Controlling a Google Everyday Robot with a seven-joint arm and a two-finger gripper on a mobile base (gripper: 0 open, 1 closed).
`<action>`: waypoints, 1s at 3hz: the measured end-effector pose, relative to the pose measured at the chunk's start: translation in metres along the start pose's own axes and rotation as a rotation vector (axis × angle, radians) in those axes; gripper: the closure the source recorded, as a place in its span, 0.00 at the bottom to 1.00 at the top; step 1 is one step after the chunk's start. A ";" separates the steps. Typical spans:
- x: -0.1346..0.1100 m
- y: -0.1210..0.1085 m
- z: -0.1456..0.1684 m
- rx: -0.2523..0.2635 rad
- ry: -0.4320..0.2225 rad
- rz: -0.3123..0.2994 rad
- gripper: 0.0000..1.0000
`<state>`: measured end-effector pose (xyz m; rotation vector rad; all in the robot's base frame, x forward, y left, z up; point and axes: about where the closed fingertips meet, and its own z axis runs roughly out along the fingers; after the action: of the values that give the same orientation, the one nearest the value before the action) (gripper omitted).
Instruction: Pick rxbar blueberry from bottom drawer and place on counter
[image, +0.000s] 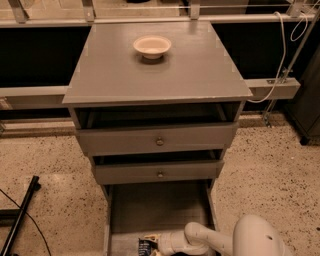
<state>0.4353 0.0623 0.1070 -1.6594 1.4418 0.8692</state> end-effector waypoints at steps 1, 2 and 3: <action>-0.035 0.002 -0.021 0.020 -0.098 -0.080 1.00; -0.088 0.009 -0.065 0.078 -0.207 -0.222 1.00; -0.159 0.023 -0.133 0.169 -0.281 -0.370 1.00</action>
Offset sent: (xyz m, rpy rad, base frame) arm -0.0518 -0.0423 0.1985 0.3686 -0.3980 0.0944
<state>0.3938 0.0196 0.3070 -1.5403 0.9516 0.7151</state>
